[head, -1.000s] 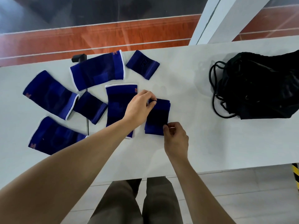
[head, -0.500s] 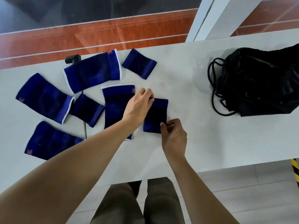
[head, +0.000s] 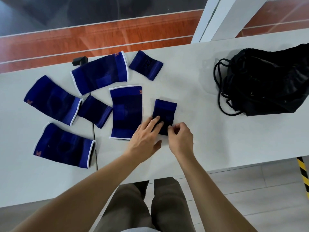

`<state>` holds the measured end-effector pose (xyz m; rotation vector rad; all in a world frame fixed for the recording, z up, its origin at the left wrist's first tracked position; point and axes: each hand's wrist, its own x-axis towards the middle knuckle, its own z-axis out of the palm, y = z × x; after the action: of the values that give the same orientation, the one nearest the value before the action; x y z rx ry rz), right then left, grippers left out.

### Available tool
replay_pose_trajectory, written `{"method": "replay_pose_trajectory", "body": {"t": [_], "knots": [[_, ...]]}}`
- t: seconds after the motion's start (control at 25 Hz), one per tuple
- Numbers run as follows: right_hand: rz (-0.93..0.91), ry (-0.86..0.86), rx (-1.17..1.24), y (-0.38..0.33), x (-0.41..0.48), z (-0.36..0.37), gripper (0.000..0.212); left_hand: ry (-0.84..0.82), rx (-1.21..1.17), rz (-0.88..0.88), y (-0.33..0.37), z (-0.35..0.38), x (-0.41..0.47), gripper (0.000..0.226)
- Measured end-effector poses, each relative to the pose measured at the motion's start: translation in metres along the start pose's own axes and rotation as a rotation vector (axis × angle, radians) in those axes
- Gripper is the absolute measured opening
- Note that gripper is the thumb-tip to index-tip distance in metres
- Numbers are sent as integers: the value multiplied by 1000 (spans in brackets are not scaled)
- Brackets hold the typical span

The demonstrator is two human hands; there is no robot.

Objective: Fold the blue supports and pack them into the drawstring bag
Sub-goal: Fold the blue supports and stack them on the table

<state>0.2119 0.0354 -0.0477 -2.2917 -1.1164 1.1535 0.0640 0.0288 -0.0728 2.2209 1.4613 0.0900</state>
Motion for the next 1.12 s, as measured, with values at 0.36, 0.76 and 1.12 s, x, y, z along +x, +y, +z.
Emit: {"method": "replay_pose_trajectory", "body": {"t": [0.36,0.76,1.12], "knots": [[-587,-2,-275,36,8,-34,45,150,-85,47,3,-20,7,31],[-520,-136,-273,29,50,-30,17,-76,-377,-174,-6,-56,42,19],[-339,-78,-382,5,63,-18,42,51,-354,-291,-1,-37,63,25]]}}
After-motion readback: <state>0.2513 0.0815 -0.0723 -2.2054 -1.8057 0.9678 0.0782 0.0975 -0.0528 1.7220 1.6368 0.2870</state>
